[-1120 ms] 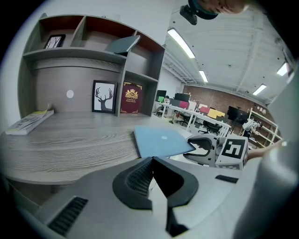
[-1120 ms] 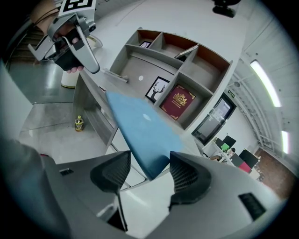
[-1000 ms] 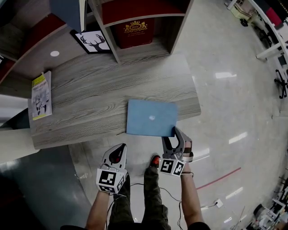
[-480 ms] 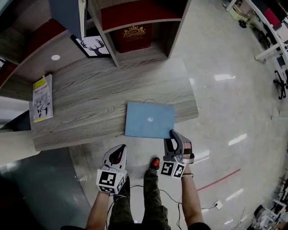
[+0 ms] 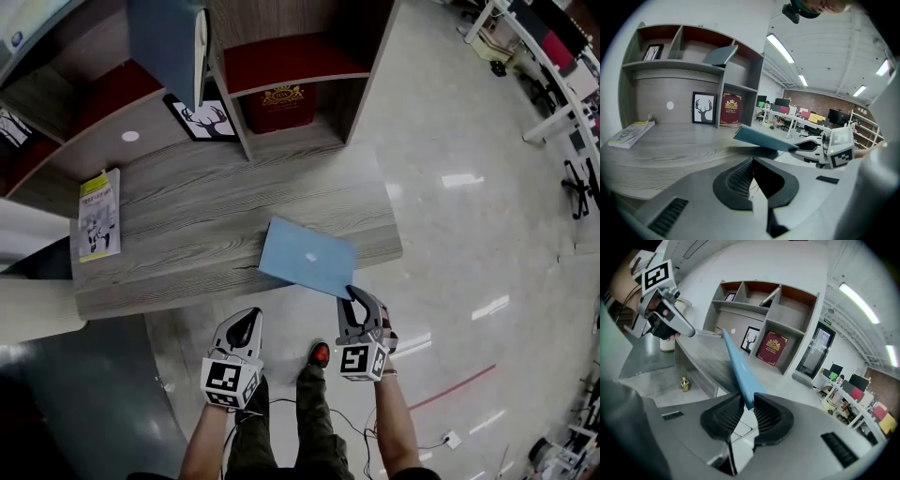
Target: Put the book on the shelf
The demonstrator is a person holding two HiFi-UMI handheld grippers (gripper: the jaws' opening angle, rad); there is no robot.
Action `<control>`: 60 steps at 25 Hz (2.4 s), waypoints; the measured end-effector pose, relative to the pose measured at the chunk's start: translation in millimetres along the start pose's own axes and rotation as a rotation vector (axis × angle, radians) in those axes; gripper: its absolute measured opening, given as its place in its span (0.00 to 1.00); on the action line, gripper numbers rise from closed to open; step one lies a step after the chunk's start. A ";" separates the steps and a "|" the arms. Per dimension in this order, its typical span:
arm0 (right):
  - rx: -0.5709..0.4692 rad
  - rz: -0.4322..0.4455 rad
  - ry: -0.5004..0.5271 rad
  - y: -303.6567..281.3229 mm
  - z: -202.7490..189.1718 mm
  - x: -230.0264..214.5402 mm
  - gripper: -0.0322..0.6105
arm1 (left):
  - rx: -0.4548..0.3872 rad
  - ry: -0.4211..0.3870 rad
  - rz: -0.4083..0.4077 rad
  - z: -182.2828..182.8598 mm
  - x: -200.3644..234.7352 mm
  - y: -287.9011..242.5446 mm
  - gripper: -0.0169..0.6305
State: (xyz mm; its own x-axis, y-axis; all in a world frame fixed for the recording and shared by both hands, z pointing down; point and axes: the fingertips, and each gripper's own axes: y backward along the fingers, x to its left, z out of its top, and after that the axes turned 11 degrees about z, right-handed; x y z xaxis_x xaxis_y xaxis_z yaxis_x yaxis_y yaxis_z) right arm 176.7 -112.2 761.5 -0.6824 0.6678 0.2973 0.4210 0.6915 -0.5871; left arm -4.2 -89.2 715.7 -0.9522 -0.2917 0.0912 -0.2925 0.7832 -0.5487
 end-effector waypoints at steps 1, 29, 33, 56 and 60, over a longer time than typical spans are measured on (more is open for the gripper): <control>-0.011 0.000 -0.032 3.7 5.9 -1.3 0.18 | -0.005 -0.001 0.002 3.9 0.7 2.5 0.04; -0.351 -0.034 -0.614 137.7 91.4 -32.1 0.15 | -0.168 -0.039 -0.003 105.7 -20.4 105.3 0.04; -0.410 -0.061 -0.602 171.2 113.5 -42.3 0.15 | -0.207 -0.052 -0.019 129.8 -31.7 122.3 0.04; -0.672 -0.051 -0.502 271.9 190.8 -93.6 0.15 | -0.422 -0.106 0.031 222.6 -90.7 168.3 0.04; -0.680 -0.047 -0.492 263.3 197.8 -104.1 0.15 | -0.434 -0.109 0.042 236.4 -85.3 158.5 0.04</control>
State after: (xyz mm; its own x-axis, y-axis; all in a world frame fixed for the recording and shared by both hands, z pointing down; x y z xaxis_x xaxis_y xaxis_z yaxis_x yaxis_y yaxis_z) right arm 240.4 -54.1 427.1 -0.8248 0.5467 -0.1445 0.5462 0.8363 0.0463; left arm 51.6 -70.1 424.5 -0.9559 -0.2926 -0.0247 -0.2859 0.9466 -0.1490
